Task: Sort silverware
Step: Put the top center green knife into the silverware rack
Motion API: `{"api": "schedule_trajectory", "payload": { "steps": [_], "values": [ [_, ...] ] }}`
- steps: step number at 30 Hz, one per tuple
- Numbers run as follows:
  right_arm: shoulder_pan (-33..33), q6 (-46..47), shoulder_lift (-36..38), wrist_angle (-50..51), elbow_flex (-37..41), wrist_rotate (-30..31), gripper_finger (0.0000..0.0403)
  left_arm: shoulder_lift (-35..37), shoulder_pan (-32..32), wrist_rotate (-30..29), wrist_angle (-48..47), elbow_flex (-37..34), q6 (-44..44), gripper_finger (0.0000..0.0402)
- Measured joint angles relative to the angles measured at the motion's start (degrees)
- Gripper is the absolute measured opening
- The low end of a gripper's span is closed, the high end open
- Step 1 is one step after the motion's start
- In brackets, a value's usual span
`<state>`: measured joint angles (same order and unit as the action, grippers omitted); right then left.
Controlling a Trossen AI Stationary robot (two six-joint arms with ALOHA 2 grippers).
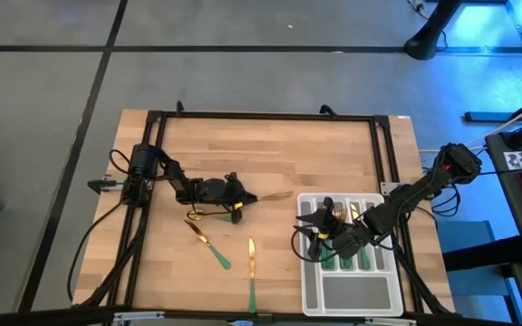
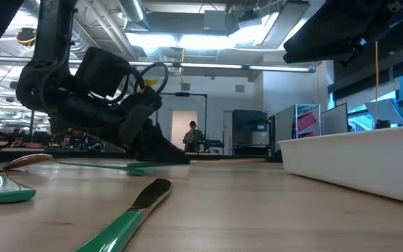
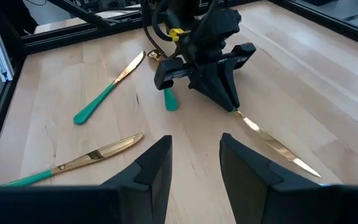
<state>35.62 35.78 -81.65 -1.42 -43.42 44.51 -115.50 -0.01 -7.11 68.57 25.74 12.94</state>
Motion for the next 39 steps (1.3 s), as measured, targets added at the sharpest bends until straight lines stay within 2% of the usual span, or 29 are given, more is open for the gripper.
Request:
{"api": "schedule_trajectory", "payload": {
  "steps": [14, 18, 19, 21, 25, 27, 30, 33, 35, 39],
  "values": [
    [0.0, -0.3, 0.0, -0.2, 0.0, 0.0, 0.0133, 0.1, -1.4, -0.9, 2.1, 0.2, -0.1, 0.0019],
    [-1.8, -0.3, 0.0, 0.0, 0.0, 5.2, 0.0133, 0.2, -1.5, -1.0, 2.1, 0.2, -0.1, 0.0019],
    [-3.3, -0.8, 0.0, 0.3, -0.2, 4.9, 0.0133, 0.2, -1.5, -1.0, 2.1, 0.2, -0.1, 0.0019],
    [-7.1, -3.1, 0.3, 2.2, -1.0, -0.7, 0.0133, 0.2, -1.5, -1.0, 2.0, 0.2, -0.2, 0.0019],
    [-17.3, -8.5, 0.0, 2.9, -2.0, -19.8, 0.0138, 0.2, -1.5, -1.0, 1.8, 0.2, -0.5, 0.0019],
    [-22.1, -12.1, -0.3, 3.4, -1.9, -28.6, 0.0151, 0.2, -1.5, -1.0, 1.7, 0.2, -0.5, 0.0019],
    [-27.9, -18.6, -1.1, 3.3, -1.9, -38.0, 0.0185, 0.2, -1.5, -1.0, 1.3, 0.2, -0.4, 0.0019],
    [-31.7, -27.6, -3.4, 1.9, -2.0, -43.8, 0.0223, 0.3, -1.5, -1.0, 1.1, 0.3, -0.4, 0.0019],
    [-34.0, -29.9, -5.9, 1.1, -2.2, -45.7, 0.0241, 0.3, -1.5, -1.1, 1.0, 0.3, -0.4, 0.0019],
    [-36.5, -34.9, -12.5, 1.4, -4.7, -45.2, 0.0254, 0.3, -1.5, -1.3, 1.0, 0.3, -0.3, 0.0019]
  ]
}}
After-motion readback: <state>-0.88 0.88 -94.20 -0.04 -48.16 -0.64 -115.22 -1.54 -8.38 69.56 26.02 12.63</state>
